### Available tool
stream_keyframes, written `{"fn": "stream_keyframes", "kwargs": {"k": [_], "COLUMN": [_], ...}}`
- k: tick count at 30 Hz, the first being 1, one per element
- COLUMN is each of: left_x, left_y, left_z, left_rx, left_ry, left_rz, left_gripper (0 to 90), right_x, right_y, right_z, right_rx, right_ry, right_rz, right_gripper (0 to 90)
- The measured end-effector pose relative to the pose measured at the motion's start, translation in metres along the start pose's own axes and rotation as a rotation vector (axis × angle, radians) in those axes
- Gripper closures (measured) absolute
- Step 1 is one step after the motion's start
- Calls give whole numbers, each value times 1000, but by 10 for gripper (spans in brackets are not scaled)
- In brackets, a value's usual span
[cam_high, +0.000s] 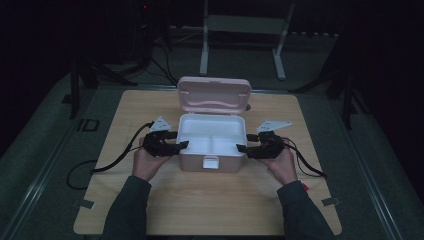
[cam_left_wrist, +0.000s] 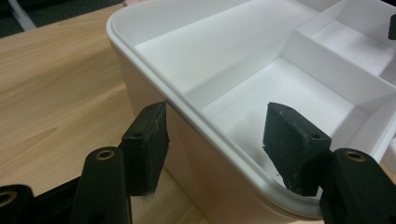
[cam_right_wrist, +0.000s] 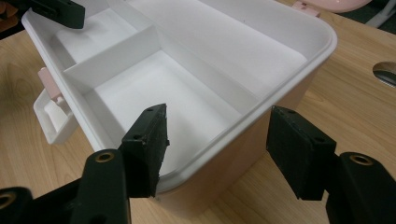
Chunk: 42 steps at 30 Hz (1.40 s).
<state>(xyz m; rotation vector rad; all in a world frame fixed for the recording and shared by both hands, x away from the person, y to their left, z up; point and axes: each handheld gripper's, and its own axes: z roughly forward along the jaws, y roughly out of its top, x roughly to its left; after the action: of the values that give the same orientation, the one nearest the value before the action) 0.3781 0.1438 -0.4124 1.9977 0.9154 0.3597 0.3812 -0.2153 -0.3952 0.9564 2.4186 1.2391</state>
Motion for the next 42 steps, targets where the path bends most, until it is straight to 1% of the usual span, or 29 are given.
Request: {"fn": "stream_keyframes", "kwargs": {"k": [2,6,10,12,15,20,23,26,29,31,32,34,35,37,39,42], "left_x": [-1,-5,-13,-17,-21,-28,-29,-29,-29,-29,-28,-27,-26,-24,-22,-20], "left_y": [-1,-1,2,2,1,1,0,0,0,0,2,3,3,5,5,3], "left_z": [0,0,0,0,1,0,-1,-1,-1,-1,-4,-9,-13,-22,-28,-37], "left_rx": [2,5,37,44,36,40,48,44,26,26,5,-25,-45,-77,-88,-91], "left_ry": [-7,-6,16,18,18,27,33,36,46,46,55,77,87,92,106,123], "left_rz": [-2,-7,16,18,10,10,14,14,27,27,30,33,31,31,48,72], "left_gripper": [404,404,403,403,403,403,403,402,399,392,372,369,364,364,365,370], "right_x": [0,-1,-1,-2,-2,-2,-2,-2,-2,-2,-2,-2,-2,-3,-3,-3], "right_y": [-1,-2,-5,-6,-9,-11,-12,-12,-12,-11,-11,-10,-10,-8,-6,-3], "right_z": [-1,-3,-7,-9,-13,-17,-18,-18,-18,-18,-18,-20,-22,-25,-28,-29], "right_rx": [1,1,7,8,8,13,14,15,11,5,0,-19,-31,-59,-66,-69], "right_ry": [-1,3,4,6,7,10,11,13,13,11,2,6,15,24,16,25], "right_rz": [-4,-8,-11,-14,-15,-16,-15,-13,-18,-21,-31,-37,-34,-24,-26,-34], "right_gripper": [386,386,388,388,388,394,398,397,397,397,434,461,463,469,470,475]}}
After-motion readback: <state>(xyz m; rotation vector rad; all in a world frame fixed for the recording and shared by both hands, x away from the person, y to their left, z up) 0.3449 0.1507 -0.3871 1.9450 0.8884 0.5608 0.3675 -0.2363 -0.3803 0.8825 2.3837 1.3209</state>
